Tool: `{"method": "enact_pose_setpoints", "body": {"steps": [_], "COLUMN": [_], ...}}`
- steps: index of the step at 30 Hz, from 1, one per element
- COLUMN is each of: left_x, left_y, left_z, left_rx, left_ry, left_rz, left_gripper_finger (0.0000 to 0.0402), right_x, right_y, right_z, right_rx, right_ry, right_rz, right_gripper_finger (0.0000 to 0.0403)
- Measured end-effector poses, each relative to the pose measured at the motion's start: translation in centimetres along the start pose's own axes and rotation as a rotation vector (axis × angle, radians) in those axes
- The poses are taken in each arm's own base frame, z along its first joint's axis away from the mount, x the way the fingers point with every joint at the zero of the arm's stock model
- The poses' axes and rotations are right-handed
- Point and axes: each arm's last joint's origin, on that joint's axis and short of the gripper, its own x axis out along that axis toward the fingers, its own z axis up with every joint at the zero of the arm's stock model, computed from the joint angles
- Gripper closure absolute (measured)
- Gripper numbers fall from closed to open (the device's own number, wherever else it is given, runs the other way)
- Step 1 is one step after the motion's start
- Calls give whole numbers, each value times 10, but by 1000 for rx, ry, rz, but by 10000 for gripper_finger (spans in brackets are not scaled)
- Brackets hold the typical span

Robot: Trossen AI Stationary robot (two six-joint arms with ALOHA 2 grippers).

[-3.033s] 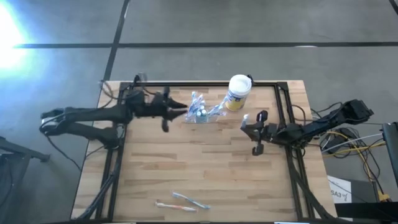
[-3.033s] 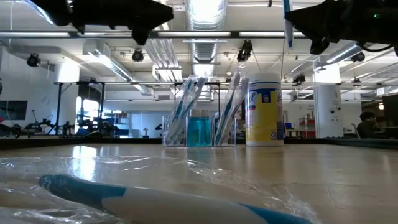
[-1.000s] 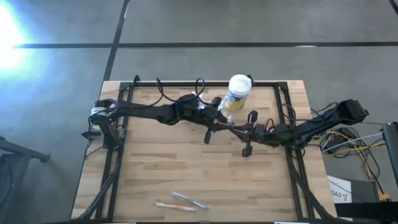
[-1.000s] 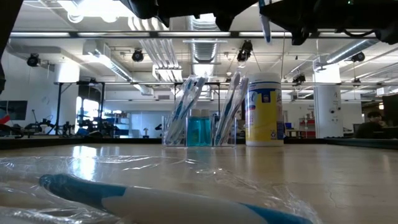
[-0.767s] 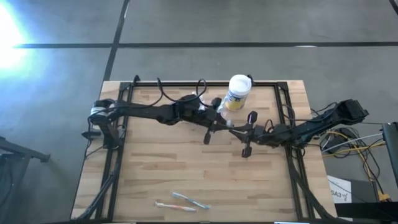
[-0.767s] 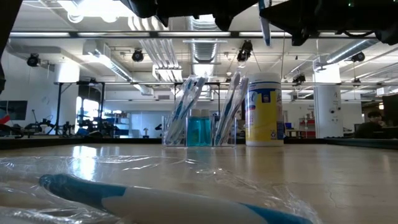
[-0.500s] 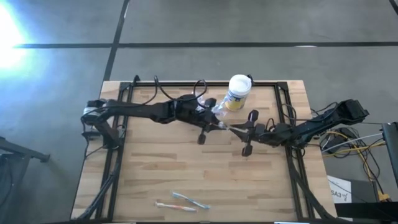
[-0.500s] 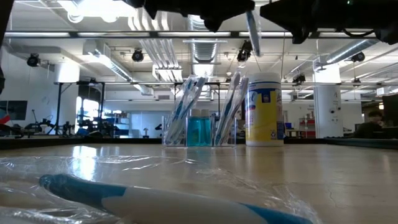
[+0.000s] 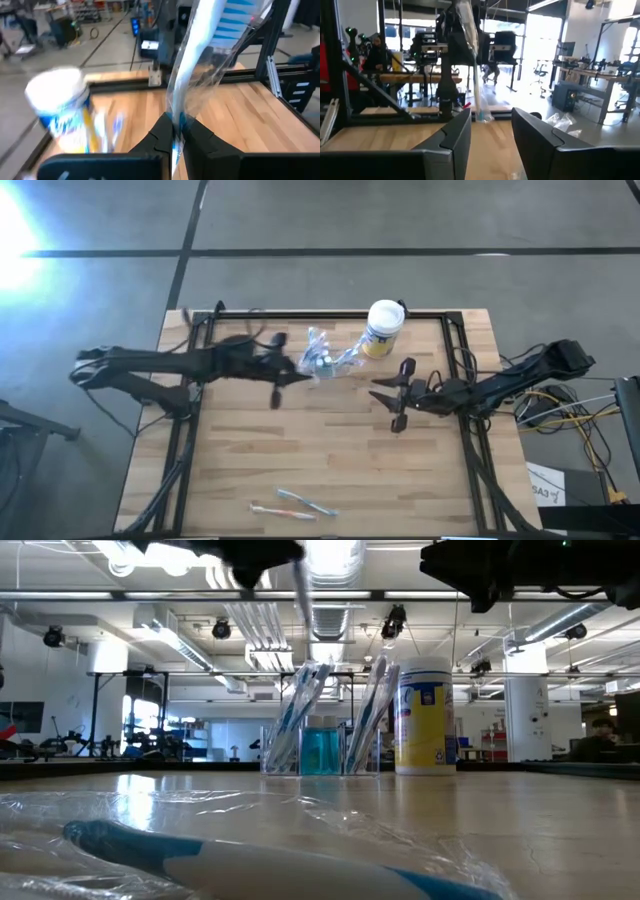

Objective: Pick & Place toothbrushing station
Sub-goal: Put the blue toothbrush into the right section of the transparent organizer

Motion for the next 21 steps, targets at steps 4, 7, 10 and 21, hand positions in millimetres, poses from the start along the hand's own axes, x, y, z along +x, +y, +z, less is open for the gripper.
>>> {"method": "enact_pose_setpoints", "body": {"steps": [4, 7, 10, 21], "left_x": [-40, -64, -81, -113], "left_y": [-5, -8, -10, -17], "left_z": [-27, -42, -58, -106], "left_rx": [-88, -122, -155, -236], "left_ry": [0, -32, -49, -53], "left_rz": [49, 82, 103, 149], "left_gripper_finger": [381, 381, 381, 381], "right_x": [-6, -13, -23, -62], "right_y": [0, 0, -1, -20], "right_z": [3, 7, 6, -9], "right_rx": [-12, -9, -4, 66], "right_ry": [26, 21, 3, -89], "right_rz": [21, 41, 61, 80], "right_gripper_finger": [290, 323, 361, 394]}}
